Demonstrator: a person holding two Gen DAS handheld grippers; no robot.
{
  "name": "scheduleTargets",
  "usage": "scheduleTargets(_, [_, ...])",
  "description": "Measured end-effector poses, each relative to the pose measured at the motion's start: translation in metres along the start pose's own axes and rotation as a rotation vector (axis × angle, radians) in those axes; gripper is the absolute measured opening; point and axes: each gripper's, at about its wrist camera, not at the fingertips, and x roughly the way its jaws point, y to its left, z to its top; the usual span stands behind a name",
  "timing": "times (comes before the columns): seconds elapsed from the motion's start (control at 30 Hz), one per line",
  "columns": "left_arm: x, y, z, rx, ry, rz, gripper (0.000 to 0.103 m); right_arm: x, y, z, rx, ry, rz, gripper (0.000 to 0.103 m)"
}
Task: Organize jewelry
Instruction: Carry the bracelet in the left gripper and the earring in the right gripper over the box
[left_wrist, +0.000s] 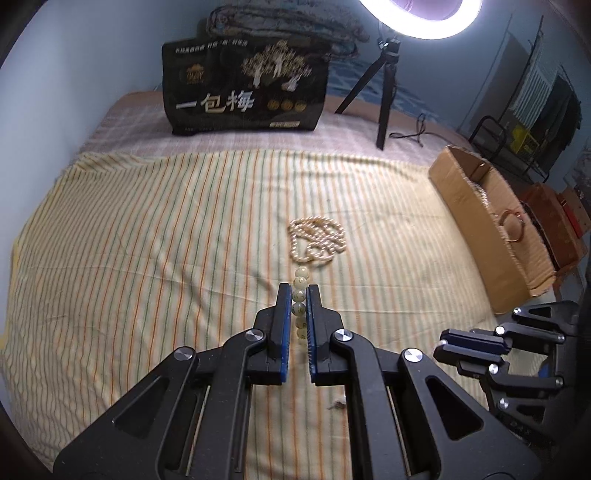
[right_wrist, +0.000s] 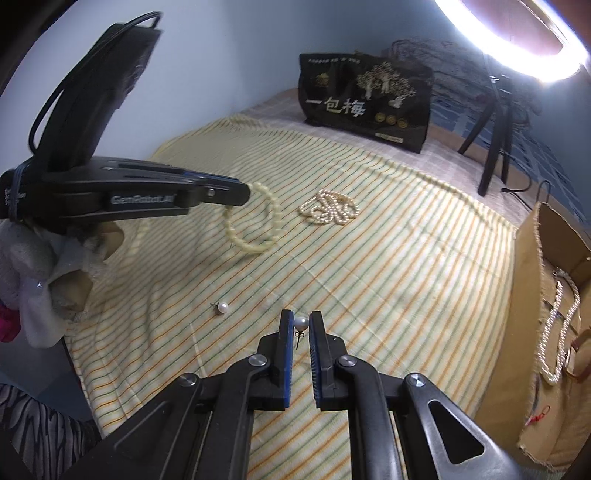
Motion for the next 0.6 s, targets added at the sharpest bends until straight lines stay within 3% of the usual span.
scheduleTargets(0.6, [-0.032, -0.050, 0.010, 0.066, -0.058, -0.073, 0.005, -0.076, -0.043, -0.020, 0.136, -0.115, -0.053, 0.006])
